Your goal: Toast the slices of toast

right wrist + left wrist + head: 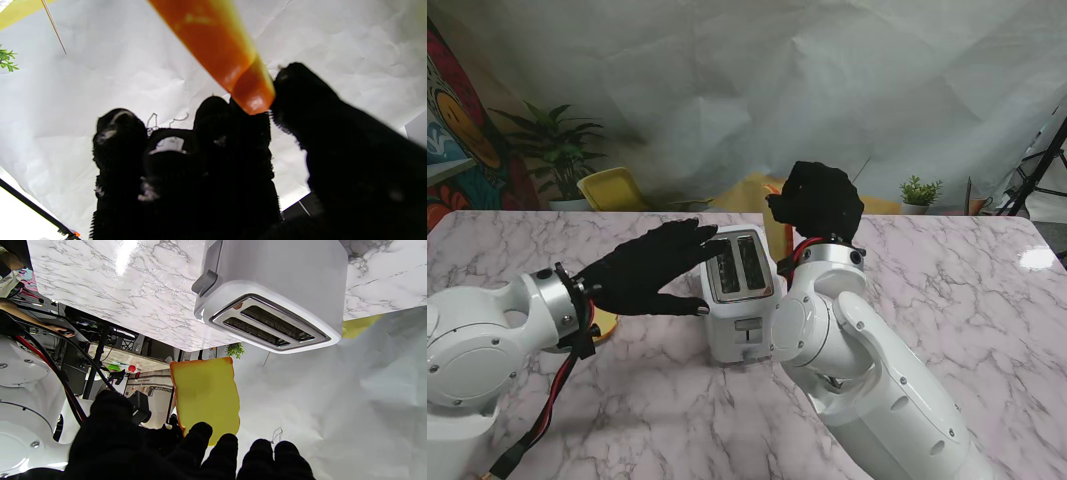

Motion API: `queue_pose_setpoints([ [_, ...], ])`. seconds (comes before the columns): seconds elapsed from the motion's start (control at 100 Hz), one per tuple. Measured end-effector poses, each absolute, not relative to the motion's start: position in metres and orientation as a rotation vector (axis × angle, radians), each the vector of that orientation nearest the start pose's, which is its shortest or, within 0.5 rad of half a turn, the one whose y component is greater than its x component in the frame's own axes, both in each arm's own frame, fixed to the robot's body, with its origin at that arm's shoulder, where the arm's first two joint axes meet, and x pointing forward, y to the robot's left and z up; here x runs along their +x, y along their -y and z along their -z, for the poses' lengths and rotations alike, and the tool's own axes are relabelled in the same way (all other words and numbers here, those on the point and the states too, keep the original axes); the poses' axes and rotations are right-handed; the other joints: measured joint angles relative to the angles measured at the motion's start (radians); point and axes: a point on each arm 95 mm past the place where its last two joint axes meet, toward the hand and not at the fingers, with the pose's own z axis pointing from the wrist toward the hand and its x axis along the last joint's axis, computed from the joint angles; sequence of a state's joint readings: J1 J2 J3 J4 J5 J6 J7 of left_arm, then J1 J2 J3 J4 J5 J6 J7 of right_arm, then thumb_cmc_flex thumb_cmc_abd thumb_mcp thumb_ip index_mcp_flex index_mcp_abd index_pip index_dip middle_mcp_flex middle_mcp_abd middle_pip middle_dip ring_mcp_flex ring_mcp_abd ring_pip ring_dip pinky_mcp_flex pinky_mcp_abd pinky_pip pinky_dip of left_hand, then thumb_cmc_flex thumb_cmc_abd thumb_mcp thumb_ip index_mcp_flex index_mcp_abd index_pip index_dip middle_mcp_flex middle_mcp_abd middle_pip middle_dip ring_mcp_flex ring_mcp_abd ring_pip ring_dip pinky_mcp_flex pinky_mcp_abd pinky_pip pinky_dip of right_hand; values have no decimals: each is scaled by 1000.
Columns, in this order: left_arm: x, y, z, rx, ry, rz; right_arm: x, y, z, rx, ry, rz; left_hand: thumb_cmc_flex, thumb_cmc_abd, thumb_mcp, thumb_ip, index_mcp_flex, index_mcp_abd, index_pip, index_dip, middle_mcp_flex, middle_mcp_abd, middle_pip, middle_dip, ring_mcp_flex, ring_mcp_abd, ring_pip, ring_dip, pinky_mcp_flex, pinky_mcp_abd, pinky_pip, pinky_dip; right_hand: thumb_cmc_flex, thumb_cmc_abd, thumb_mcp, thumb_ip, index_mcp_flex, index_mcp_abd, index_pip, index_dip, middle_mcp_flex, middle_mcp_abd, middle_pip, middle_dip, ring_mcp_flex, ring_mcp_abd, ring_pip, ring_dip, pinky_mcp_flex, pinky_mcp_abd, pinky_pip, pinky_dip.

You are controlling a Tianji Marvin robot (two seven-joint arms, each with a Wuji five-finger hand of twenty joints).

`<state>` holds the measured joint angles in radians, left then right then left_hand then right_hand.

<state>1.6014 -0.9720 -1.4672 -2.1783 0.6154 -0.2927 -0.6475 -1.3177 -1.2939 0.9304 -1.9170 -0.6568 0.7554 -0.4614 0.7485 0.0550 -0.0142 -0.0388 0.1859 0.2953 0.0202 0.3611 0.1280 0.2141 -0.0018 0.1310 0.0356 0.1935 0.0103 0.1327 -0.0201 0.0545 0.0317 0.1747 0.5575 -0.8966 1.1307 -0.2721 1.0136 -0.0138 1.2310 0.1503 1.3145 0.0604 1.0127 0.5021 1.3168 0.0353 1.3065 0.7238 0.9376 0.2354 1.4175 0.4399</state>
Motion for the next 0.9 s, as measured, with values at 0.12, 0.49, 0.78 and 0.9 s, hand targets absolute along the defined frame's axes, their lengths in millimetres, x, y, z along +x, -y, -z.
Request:
queue_pose_setpoints([
  [0.12, 342, 26, 142, -898, -1958, 1755, 401, -114, 143, 1367, -507, -1736, 0, 0, 0, 0, 0, 0, 0, 0, 0, 0, 0, 0, 0, 0, 0, 0, 0, 0, 0, 0, 0, 0, 0, 0, 0, 0, 0, 0, 0, 0, 0, 0, 0, 0, 0, 0, 0, 0, 0, 0],
  [0.49, 339, 23, 147, -895, -1957, 1737, 407, -117, 149, 1372, -467, -1729, 0, 11, 4, 0, 0, 0, 0, 0, 0, 0, 0, 0, 0, 0, 0, 0, 0, 0, 0, -1, 0, 0, 2, 0, 0, 0, 1, 0, 0, 0, 3, 0, 0, 0, 2, 0, -1, 0, 2, 0],
  [0.78, 340, 21, 146, -880, -1932, 1755, 412, -117, 154, 1357, -438, -1713, 0, 11, 4, 0, 0, 0, 0, 0, 0, -1, 0, 6, 0, -1, 0, 0, 0, -1, 0, -1, 0, 0, 13, 0, 0, 1, 1, 0, 0, 0, 4, 0, 0, 0, 4, 0, -2, 0, 10, 0],
  [0.9, 342, 21, 147, -882, -1928, 1760, 416, -117, 158, 1340, -429, -1704, 0, 11, 4, 0, 0, 0, 0, 0, 0, -2, 0, 7, 0, -1, 0, 0, 0, -1, 0, -1, 0, 0, 13, 0, 0, 1, 2, 0, 0, 0, 4, 0, 0, 0, 4, 0, -2, 0, 10, 0],
])
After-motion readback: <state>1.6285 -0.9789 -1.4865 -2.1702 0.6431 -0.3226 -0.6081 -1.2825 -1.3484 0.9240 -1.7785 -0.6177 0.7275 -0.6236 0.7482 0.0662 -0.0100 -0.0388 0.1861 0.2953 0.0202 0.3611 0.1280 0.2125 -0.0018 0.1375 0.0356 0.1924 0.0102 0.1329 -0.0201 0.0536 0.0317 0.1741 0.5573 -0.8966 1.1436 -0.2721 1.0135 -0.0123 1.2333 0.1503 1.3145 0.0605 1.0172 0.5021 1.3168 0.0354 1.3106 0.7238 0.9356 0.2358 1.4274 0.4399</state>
